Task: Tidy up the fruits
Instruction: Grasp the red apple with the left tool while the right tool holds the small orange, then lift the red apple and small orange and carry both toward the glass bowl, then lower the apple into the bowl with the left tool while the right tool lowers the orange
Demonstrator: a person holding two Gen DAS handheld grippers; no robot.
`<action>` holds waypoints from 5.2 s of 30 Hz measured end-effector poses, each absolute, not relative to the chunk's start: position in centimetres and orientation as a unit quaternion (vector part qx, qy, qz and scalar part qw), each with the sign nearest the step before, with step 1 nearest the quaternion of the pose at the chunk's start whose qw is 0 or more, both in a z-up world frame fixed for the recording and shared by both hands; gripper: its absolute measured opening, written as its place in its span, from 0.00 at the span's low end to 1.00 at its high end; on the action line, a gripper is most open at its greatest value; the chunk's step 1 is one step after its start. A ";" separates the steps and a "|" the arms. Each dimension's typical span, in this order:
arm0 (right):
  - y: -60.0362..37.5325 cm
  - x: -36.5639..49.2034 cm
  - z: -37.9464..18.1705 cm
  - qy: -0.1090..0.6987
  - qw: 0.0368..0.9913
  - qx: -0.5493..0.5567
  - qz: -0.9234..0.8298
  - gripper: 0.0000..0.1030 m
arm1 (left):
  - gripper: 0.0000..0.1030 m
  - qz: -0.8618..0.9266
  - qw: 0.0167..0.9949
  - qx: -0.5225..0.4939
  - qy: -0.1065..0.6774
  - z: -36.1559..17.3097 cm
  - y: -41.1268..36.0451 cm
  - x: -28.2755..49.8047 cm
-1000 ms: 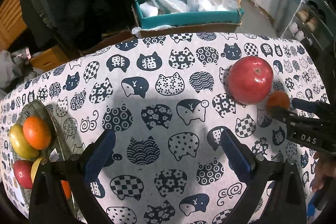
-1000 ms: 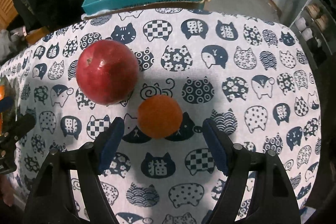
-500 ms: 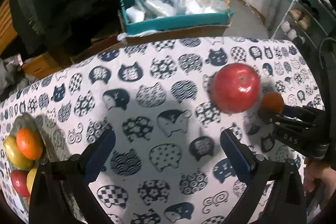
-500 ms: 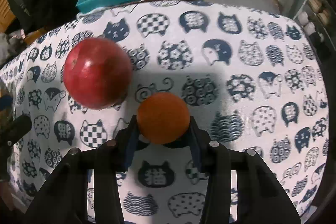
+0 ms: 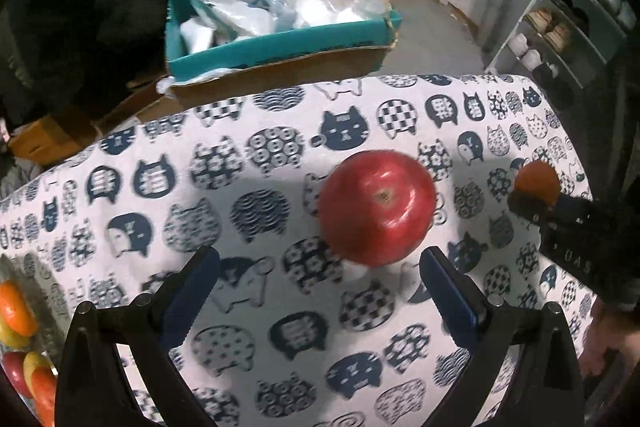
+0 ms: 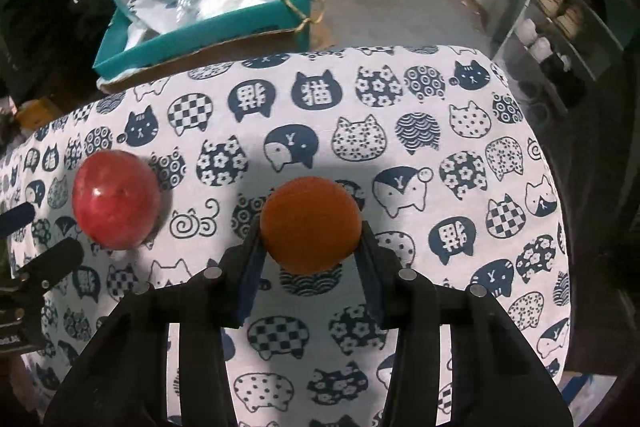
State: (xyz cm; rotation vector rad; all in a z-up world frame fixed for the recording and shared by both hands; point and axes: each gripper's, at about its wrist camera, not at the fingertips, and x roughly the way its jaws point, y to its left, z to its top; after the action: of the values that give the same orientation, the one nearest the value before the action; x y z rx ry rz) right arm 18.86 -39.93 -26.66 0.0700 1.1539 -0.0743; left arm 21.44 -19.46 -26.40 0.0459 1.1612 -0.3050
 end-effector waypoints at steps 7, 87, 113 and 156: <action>-40.3 19.0 -27.3 0.550 0.834 0.028 -0.033 0.42 | 0.98 -0.154 0.818 0.029 0.553 -27.5 -21.5 22.8; -27.5 7.8 -4.4 0.362 0.926 -0.012 0.104 0.42 | 0.75 -0.084 0.925 0.009 0.370 -6.8 -5.7 7.8; -15.1 9.3 -4.0 0.365 0.907 -0.036 0.207 0.42 | 0.75 0.009 0.931 -0.031 0.365 -6.8 6.0 5.7; -0.5 15.7 -20.1 0.522 0.807 -0.079 0.265 0.42 | 0.75 0.042 0.835 -0.094 0.540 -24.5 15.4 9.8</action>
State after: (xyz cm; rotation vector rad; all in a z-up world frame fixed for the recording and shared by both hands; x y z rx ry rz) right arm 15.73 -0.50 -20.11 -0.1697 1.1165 0.5679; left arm 9.77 15.42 -24.52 -0.1982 1.1431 0.0890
